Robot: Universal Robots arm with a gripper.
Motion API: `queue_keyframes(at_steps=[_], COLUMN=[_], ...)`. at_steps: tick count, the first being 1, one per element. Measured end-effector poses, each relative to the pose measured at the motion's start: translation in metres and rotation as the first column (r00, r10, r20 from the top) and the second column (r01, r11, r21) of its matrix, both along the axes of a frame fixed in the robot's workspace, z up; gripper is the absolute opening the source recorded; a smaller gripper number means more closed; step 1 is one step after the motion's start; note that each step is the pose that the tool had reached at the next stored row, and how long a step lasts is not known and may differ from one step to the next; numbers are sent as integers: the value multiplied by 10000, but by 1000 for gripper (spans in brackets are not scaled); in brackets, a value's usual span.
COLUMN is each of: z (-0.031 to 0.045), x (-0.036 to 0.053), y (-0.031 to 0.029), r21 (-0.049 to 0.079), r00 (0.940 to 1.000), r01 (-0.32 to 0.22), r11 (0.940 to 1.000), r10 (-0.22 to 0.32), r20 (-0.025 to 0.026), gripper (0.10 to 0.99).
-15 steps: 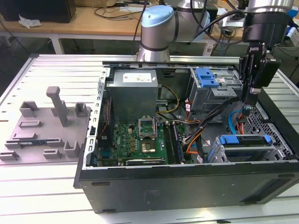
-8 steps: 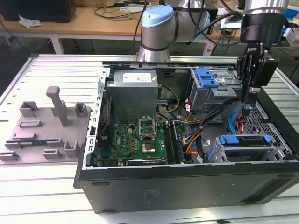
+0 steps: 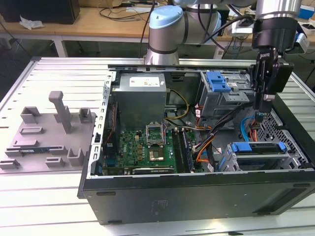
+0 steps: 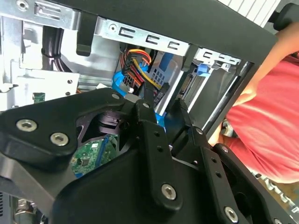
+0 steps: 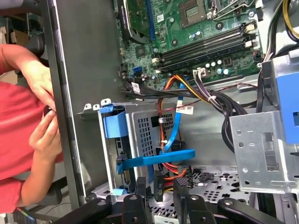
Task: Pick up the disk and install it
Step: 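Insert the first disk wire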
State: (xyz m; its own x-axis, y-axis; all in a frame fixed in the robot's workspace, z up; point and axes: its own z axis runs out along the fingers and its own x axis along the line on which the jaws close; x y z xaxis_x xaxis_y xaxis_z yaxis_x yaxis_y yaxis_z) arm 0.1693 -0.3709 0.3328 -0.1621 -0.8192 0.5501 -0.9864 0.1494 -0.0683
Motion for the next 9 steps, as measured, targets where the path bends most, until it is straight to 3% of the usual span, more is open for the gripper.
queue_keyframes(at_steps=[9], z=[-28], x=[1], y=[-12], r21=[-22], r00=[10000], r01=[-1], r11=[10000], r10=[1], r20=[-8], gripper=[365])
